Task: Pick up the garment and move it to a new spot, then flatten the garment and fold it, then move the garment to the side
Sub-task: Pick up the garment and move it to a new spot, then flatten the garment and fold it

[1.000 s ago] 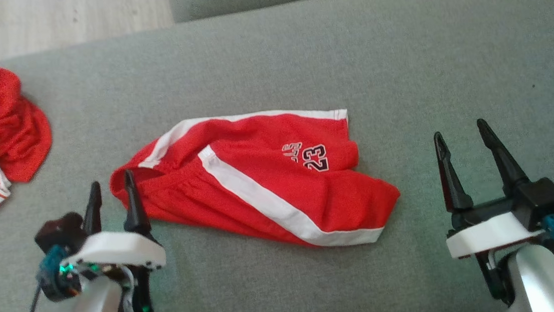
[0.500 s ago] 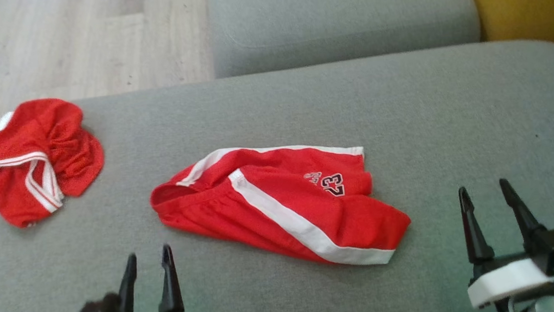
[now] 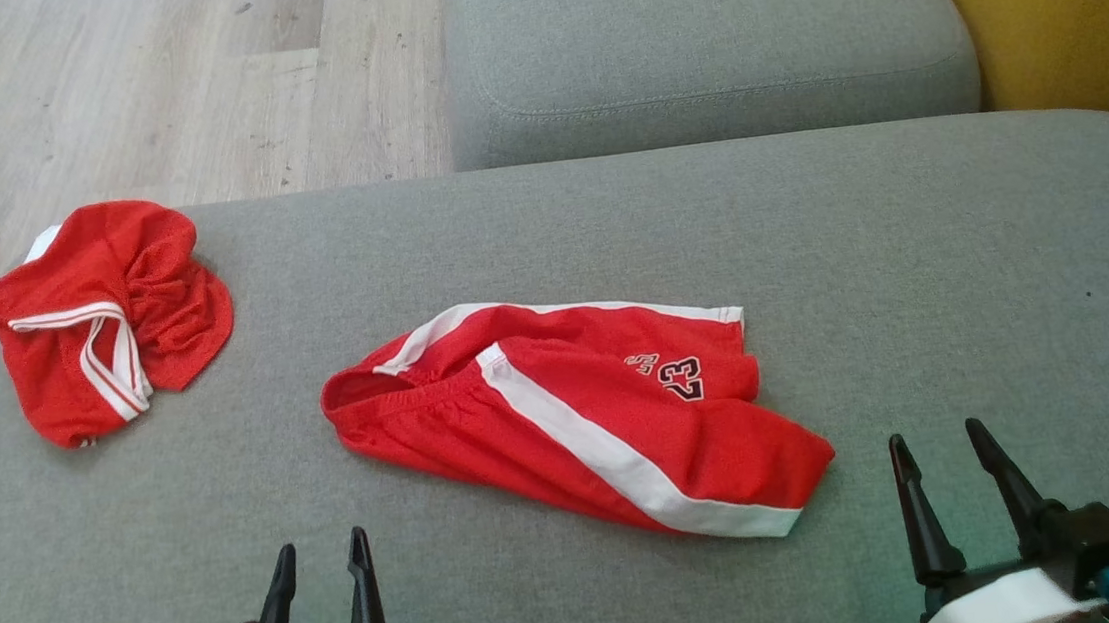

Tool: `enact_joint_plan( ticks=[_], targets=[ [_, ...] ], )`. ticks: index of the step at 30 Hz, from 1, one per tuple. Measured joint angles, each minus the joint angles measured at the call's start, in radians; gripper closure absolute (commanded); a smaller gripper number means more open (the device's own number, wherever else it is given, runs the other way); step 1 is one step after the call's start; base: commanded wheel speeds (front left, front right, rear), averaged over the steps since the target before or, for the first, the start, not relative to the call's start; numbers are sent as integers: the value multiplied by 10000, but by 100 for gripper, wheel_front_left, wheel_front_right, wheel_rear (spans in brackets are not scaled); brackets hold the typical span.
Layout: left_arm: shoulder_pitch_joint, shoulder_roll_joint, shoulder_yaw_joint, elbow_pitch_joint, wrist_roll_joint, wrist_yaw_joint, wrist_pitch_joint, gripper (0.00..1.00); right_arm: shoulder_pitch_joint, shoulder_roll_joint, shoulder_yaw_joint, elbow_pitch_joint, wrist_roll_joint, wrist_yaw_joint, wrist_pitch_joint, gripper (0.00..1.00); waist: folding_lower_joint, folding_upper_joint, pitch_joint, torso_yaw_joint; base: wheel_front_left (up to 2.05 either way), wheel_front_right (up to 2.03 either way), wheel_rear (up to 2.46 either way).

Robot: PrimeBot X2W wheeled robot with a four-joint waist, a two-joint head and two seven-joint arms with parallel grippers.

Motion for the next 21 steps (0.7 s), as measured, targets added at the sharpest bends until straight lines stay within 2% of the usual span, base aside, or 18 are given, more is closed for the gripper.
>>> enact_joint_plan(
  ticks=[21],
  targets=[
    [-1, 121, -215, -332, 17, 224, 324, 0, -4, 0, 69, 84, 69, 0, 0, 0, 1, 0, 153, -22, 0, 0, 0]
  ],
)
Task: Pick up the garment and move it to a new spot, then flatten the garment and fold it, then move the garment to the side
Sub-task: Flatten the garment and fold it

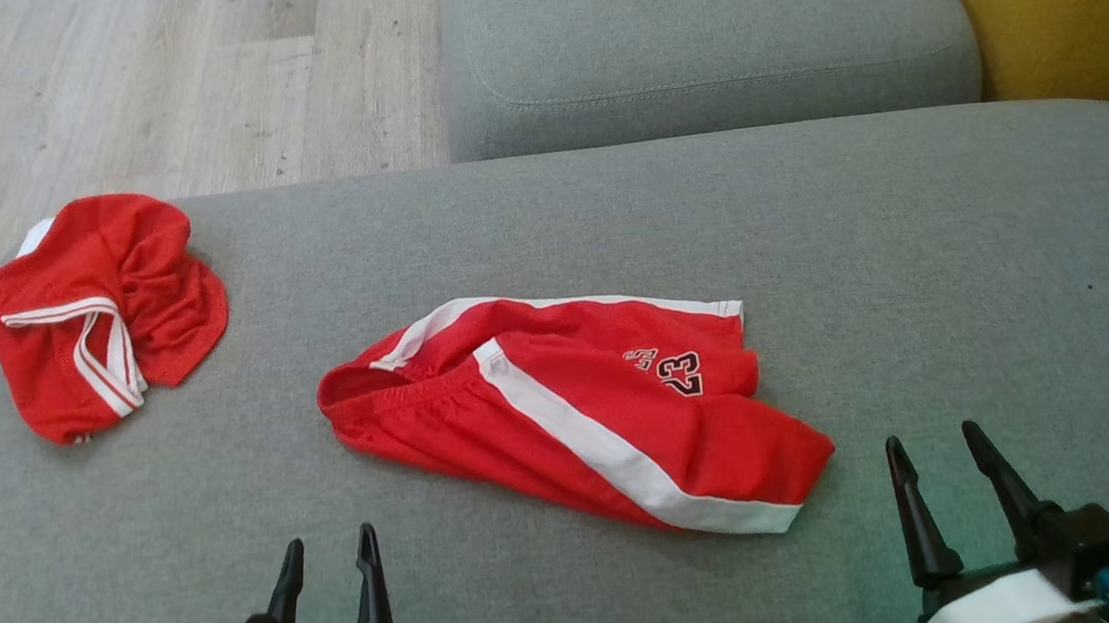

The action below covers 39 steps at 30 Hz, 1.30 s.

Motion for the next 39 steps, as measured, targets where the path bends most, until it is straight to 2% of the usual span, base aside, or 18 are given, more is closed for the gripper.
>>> enact_joint_plan(
  ticks=[13, 20, 27, 35, 36, 38, 39],
  targets=[
    [-112, 222, 2, -242, 38, 146, 215, 0, -31, 0, -13, 4, -31, 0, 0, 0, 0, 0, 320, -65, 0, 0, 0],
    [-1039, 178, -159, -431, 288, 144, 408, 0, -158, 0, 63, 186, -130, 0, 40, 0, 0, 0, 715, -171, 0, 0, 0],
    [-1353, -17, -364, -460, 290, 140, 430, 0, -1137, -4, 431, 1009, -420, 0, 458, 0, 1, 0, 1211, -159, 0, 0, 0],
    [-1477, -42, -351, -458, 288, 142, 299, 0, -2373, -15, 1007, 2656, -424, 0, 1772, 0, 1, 0, 1704, 299, 0, 0, 0],
    [-1476, -46, -349, -454, 288, 144, 278, 0, -2453, -19, 1080, 2796, -322, 0, 1898, 4, 2, 0, 1752, 361, 0, 0, 0],
    [-1476, -50, -347, -451, 286, 144, 245, 0, -2582, -21, 1220, 2918, -98, 0, 1983, 63, 1, 0, 1836, 471, 0, 0, 0],
    [-1476, -52, -345, -449, 286, 144, 207, 0, -2663, -21, 1221, 2941, 12, 0, 1981, 100, 1, 0, 1869, 518, 0, 0, 0]
  ],
)
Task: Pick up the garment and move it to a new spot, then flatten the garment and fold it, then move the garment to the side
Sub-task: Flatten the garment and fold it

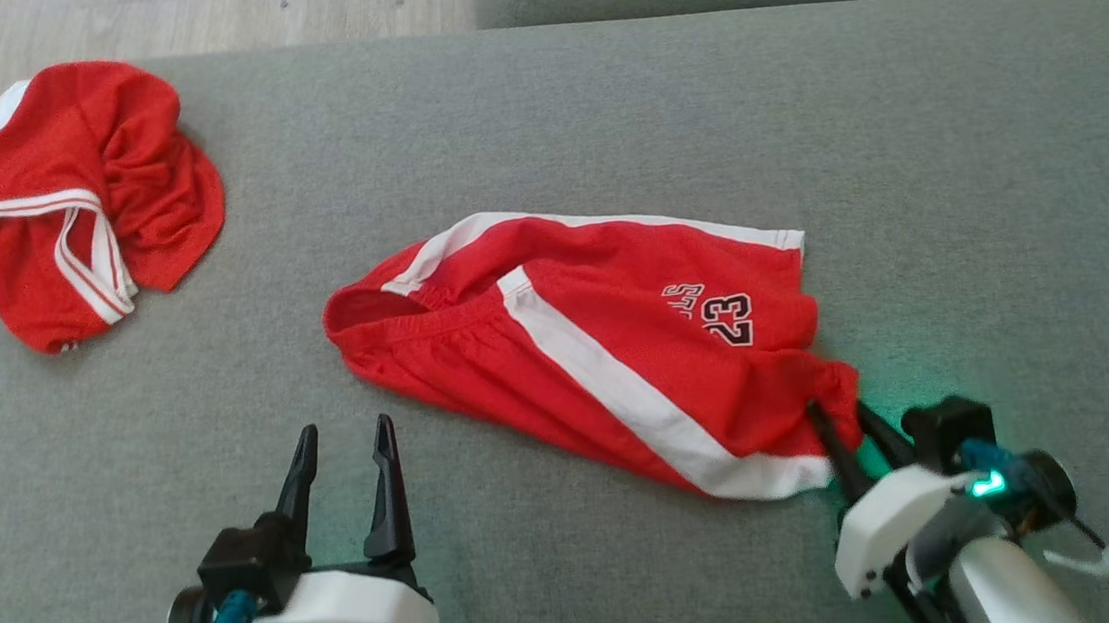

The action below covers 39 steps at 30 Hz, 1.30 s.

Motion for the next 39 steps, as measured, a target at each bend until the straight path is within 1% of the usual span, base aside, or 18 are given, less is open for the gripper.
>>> enact_joint_plan(
  ticks=[3, 5, 8, 12, 16, 18, 19, 20, 21, 27, 29, 31, 33, 36, 39],
  targets=[
    [0, -2, 21, 8, -12, 2, -46, 0, -283, 0, -23, 27, 207, 2, -19, 100, 1, 0, 57, 89, 0, 0, 0],
    [0, -2, 35, 15, -12, 17, -54, 0, -408, 2, -211, 0, 190, 2, -96, 100, 0, 0, 50, 93, 0, 0, 0],
    [0, -4, 38, 21, -13, 46, -92, 0, -454, 2, -773, -278, 15, 2, -77, 100, 0, 0, 3, 68, 0, 0, 0],
    [0, -21, 36, 21, -13, 79, -146, 0, -479, -48, -1795, -830, -761, 2, 337, 100, -1, 0, -62, 32, 0, 0, 0],
    [0, -33, 25, 21, -13, 77, -148, 0, -616, -556, -2844, -1244, -1379, 2, 920, 100, -1, 0, -84, 76, 0, 0, 0],
    [1, -36, 23, 21, -15, 75, -150, 0, -708, -813, -3193, -1313, -1664, 2, 1141, 100, -1, 0, -84, 122, 0, 0, 0],
    [1, -36, 23, 21, -17, 75, -151, 0, -723, -897, -3271, -1313, -1871, 2, 1158, 89, -1, 0, -84, 146, 0, 0, 0],
    [1, -36, 21, 23, -19, 75, -171, 0, -725, -903, -3333, -1310, -2015, 2, 1162, 56, -1, 0, -85, 168, 0, 0, 0],
    [1, -36, 19, 23, -48, 75, -176, 0, -724, -876, -3335, -1292, -2075, 2, 1160, 0, -1, 0, -89, 190, 0, 0, 0],
    [11, -29, 23, 35, -111, 77, -178, 0, -715, -330, -3208, -1365, -2067, 2, 736, 0, -1, 0, -216, 269, 0, 0, 0],
    [28, -15, 23, 35, -113, 94, -178, 0, -702, -261, -2796, -1659, -2038, 2, 447, 0, -1, 0, -329, 270, 0, 0, 0],
    [35, -8, 23, 35, -113, 123, -178, 0, -686, -255, -2199, -1866, -1910, 2, 407, 0, -1, 0, -410, 262, 0, 0, 0],
    [58, -6, 21, 31, -113, 165, -178, 0, -636, -242, -1335, -2008, -1739, 2, 466, 0, -2, 0, -479, 258, 0, 0, 0],
    [154, -4, 8, 21, -115, 173, -178, 0, -592, -215, 65, -2008, -1528, 2, 830, 0, -2, 0, -546, 270, 0, 0, 0],
    [257, -4, -13, 19, -169, 174, -176, 0, -592, -357, 1212, -1923, -1310, 2, 1198, 0, -2, 0, -560, 317, 0, 0, 0]
  ],
)
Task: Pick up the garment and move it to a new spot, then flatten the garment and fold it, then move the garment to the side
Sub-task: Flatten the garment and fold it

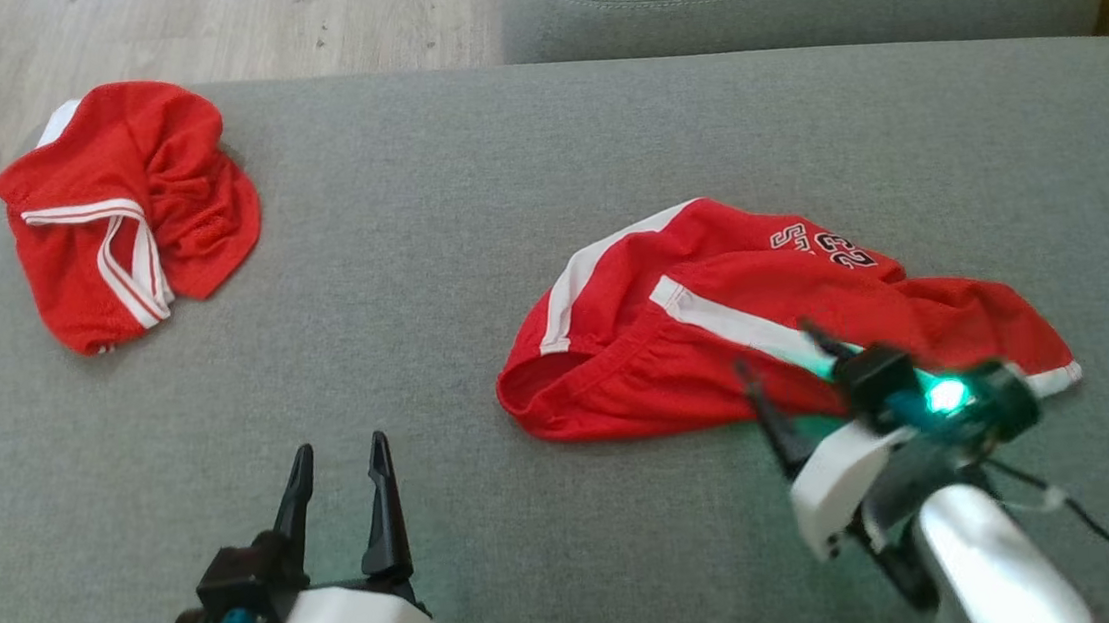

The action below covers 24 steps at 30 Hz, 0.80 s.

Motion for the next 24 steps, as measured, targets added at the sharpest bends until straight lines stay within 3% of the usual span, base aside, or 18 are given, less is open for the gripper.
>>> enact_joint_plan(
  ticks=[3, 10, 11, 12, 13, 15, 16, 24],
  targets=[
    [-1, 8, 2, -4, -46, 0, 0, 0, -26, -278, 556, 213, 52, 0, 136, 0, 0, 0, 34, 49, 0, 0, 0],
    [-11, 8, -2, -13, -48, 2, -2, 0, -666, -527, 775, 1455, -245, 0, 387, 0, 0, 0, 193, 213, 0, 0, 0],
    [-11, 8, -2, -13, -48, 2, -2, 0, -666, -527, 775, 1455, -245, 0, 387, 8, 0, 0, 193, 213, 0, 0, 0],
    [-12, 8, -2, -13, -48, 2, -2, 0, -833, -520, 773, 1630, -247, 0, 389, 22, 0, 0, 219, 236, 0, 0, 0],
    [-12, 8, -2, -15, -48, 2, -2, 0, -991, -514, 775, 1804, -293, 0, 389, 51, 1, 0, 244, 256, 0, 0, 0],
    [-15, 8, -2, -15, -48, 2, -2, 0, -1261, -477, 809, 2161, -337, 0, 391, 96, 1, 0, 287, 291, 0, 0, 0],
    [-16, 8, -2, -15, -50, 2, -4, 0, -1335, -437, 823, 2307, -336, 0, 391, 100, 1, 0, 302, 303, 0, 0, 0],
    [-21, 17, 2, -13, -127, 46, -15, 0, -1449, -207, 1626, 2629, -238, 0, -169, 100, 0, 0, 332, 216, 0, 0, 0]
  ],
)
